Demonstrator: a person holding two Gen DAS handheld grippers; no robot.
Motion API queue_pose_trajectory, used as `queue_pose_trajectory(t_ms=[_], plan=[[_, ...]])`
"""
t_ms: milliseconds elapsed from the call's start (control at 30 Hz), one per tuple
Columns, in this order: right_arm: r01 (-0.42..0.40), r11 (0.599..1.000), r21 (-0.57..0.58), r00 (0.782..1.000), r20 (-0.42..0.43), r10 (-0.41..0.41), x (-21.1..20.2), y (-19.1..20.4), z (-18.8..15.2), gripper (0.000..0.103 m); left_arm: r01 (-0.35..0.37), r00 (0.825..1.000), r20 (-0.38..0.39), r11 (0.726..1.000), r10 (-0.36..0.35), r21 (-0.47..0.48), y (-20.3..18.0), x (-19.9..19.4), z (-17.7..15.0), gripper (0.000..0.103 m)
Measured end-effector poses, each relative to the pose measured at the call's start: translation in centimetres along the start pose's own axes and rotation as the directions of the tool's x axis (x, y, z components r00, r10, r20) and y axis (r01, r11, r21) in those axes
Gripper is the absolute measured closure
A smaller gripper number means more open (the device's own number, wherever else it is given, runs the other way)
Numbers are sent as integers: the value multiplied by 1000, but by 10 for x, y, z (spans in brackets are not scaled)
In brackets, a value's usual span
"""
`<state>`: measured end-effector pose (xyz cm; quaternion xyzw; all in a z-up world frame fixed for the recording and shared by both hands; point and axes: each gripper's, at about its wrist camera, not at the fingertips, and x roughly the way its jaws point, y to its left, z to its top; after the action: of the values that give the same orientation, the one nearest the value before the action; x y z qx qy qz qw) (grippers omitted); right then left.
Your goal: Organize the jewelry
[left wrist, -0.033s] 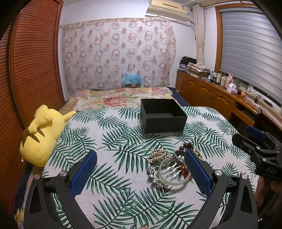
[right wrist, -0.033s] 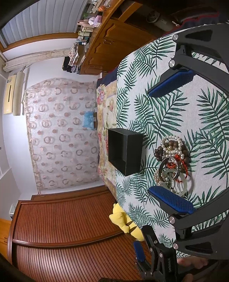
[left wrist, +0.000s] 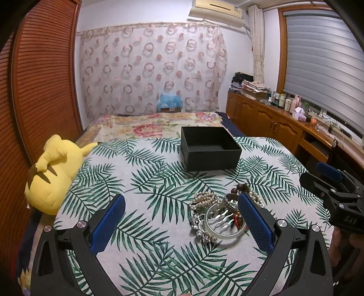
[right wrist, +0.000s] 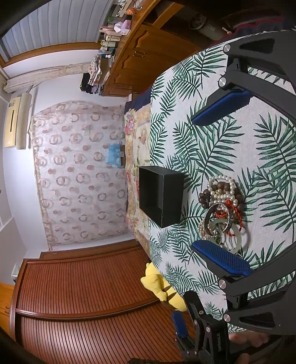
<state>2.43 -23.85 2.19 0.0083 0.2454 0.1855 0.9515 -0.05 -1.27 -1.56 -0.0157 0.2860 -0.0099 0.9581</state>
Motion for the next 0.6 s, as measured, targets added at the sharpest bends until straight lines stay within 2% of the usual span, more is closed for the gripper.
queue_pose_trajectory(t_ms=[367, 600], plan=[[-9, 999, -47, 999, -45, 7, 17, -20, -22, 3, 90, 995, -52, 996, -89, 8, 5, 19, 2, 7], [-31, 998, -51, 996, -86, 26, 28, -26, -28, 8, 155, 984, -100, 987, -150, 43, -3, 40, 6, 7]])
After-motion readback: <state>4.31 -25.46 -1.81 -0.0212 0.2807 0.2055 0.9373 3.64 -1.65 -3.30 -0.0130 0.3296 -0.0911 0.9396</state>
